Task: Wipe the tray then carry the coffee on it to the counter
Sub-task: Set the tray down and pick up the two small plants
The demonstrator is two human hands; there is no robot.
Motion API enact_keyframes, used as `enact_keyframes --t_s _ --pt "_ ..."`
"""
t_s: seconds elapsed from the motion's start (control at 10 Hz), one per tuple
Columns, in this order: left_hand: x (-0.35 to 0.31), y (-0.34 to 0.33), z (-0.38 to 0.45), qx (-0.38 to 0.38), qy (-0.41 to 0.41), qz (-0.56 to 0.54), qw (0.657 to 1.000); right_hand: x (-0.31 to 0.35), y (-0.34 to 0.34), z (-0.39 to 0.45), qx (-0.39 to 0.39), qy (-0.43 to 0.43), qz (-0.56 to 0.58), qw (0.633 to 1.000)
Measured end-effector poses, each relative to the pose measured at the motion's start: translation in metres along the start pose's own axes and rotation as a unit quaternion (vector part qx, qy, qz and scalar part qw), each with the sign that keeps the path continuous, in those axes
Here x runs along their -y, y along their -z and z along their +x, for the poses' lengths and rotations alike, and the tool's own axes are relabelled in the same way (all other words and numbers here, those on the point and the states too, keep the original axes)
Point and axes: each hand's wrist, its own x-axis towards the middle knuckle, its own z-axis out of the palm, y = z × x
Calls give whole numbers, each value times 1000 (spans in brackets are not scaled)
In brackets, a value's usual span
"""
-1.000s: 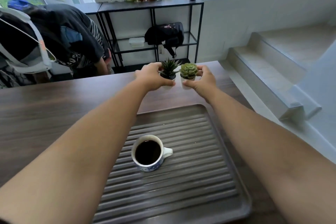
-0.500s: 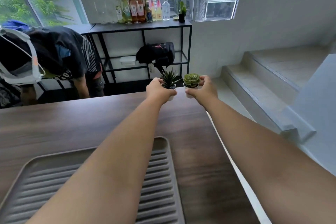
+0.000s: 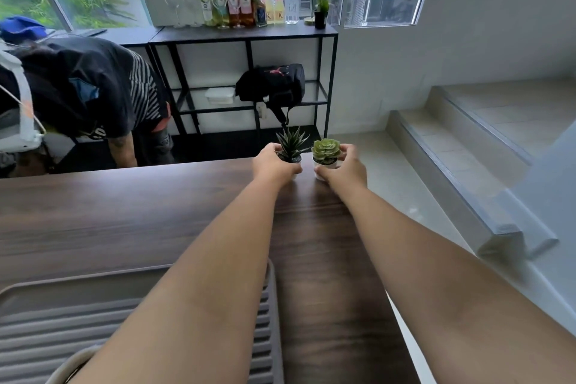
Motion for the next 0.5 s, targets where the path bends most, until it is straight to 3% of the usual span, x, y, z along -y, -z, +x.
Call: enact_keyframes --t_s 0.5 --pt "13 -9 -2 31 -18 27 999 -15 -7 0 21 -9 31 999"
